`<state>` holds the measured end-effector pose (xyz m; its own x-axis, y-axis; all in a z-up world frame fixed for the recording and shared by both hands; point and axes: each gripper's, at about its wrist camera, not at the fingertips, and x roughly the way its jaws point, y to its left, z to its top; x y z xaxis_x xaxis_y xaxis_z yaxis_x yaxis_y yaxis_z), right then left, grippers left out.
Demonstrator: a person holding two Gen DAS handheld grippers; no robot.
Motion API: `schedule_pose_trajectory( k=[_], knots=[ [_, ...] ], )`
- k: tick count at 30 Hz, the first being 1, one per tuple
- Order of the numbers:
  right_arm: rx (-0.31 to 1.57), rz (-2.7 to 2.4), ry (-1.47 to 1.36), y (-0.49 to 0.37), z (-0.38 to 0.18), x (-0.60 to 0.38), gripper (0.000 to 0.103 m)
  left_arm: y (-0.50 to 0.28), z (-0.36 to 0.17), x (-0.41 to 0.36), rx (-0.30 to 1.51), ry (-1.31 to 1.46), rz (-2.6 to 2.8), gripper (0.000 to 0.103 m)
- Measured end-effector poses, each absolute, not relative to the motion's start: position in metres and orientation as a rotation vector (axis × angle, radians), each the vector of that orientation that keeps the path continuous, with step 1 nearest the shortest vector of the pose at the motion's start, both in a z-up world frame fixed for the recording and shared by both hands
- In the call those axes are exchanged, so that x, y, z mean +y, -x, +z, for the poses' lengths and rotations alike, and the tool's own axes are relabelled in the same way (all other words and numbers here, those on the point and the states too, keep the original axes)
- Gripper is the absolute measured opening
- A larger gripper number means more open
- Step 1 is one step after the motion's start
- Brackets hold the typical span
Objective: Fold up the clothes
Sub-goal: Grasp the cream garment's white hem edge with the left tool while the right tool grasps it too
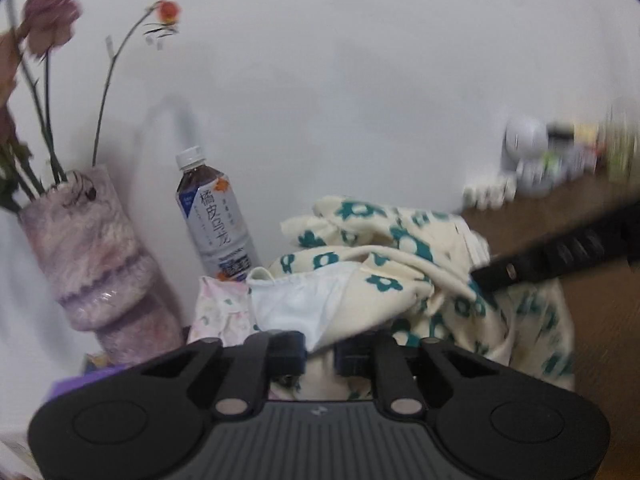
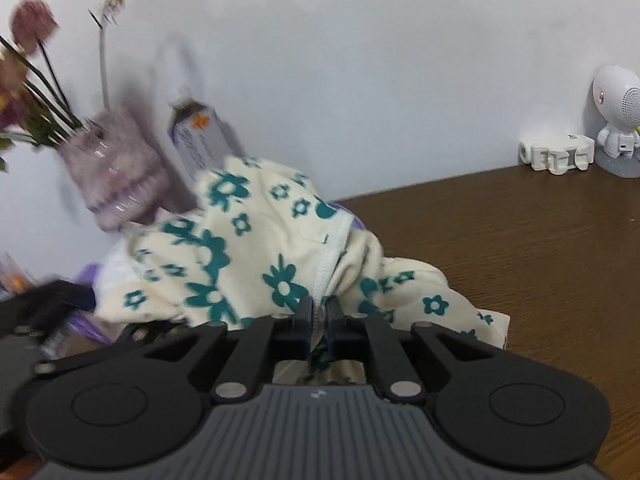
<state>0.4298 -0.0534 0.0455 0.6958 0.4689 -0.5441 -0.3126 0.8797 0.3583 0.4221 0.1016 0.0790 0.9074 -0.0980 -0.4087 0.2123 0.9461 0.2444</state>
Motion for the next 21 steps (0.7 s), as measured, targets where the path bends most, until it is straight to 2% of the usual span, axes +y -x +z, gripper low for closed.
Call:
schedule_pose_trajectory(
  k=[9,16,21],
  knots=[
    [0.505,0.446,-0.239,-0.371,0.125,-0.084,0.004,-0.361,0.156,0.079,0.224,-0.228,-0.175,0.006],
    [0.340,0.453,-0.211,-0.293,0.209,-0.111,0.004,-0.261,0.229,0.058,0.070,-0.182,-0.164,0.006],
    [0.262,0.477,-0.170,-0.224,0.247,-0.124,0.004,-0.167,0.236,0.044,0.030,-0.175,-0.177,0.006]
  ],
)
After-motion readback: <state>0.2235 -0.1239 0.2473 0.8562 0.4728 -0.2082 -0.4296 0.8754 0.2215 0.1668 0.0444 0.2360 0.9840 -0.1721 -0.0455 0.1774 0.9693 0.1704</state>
